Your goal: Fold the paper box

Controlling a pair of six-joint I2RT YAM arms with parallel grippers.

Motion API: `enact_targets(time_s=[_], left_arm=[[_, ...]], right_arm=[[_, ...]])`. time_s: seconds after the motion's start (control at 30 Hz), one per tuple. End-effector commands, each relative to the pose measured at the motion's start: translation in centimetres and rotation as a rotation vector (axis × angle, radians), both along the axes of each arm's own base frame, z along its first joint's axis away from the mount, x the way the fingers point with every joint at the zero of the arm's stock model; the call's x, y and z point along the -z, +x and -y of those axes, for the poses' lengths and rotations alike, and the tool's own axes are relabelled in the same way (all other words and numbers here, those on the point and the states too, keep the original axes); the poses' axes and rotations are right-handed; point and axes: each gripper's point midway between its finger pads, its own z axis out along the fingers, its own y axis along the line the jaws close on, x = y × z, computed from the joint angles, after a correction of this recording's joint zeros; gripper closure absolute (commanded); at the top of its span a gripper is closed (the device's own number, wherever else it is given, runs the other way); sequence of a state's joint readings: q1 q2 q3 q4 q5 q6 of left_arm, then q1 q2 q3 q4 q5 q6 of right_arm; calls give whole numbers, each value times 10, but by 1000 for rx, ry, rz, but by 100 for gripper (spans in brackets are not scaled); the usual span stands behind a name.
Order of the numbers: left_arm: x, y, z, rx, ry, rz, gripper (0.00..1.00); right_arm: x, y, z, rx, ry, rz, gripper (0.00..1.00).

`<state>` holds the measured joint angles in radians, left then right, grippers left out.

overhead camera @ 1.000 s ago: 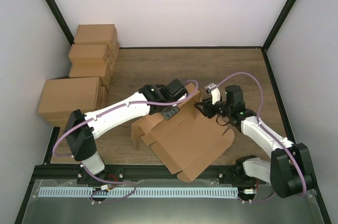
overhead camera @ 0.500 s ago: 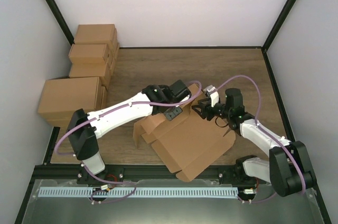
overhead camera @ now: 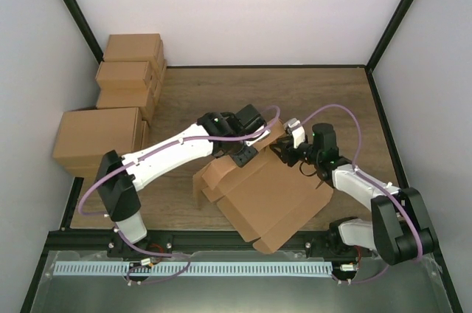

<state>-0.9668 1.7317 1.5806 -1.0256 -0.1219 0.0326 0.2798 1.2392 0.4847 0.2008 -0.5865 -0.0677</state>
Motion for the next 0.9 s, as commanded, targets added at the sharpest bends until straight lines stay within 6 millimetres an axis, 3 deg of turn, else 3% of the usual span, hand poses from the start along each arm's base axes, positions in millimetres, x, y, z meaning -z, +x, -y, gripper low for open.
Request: enact_targets(time_s=[0.0,0.17,0.33,0.47,0.57,0.77,0.87], left_arm=[[11,-32,9,105,-11,-158,45],[20,-28,2,82,38,-148,45],[28,-24,-1,60,68,-146,45],[26,-24,0,57,64,-139,45],[26,-23,-2,51,66,-137,45],[27,-20,-5,37,73,-128,45],[29,-19,-7,32,78,-126,45]], right_arm=[[-31,19,-2,51,58,131,60],[-32,26,5,138,74,126,58],[-28,11,-9,158,67,120,43],[-13,11,2,250,49,56,43],[-13,9,9,292,58,48,41],[-18,-6,-3,194,78,9,44],[-11,-10,-2,188,56,-28,44]])
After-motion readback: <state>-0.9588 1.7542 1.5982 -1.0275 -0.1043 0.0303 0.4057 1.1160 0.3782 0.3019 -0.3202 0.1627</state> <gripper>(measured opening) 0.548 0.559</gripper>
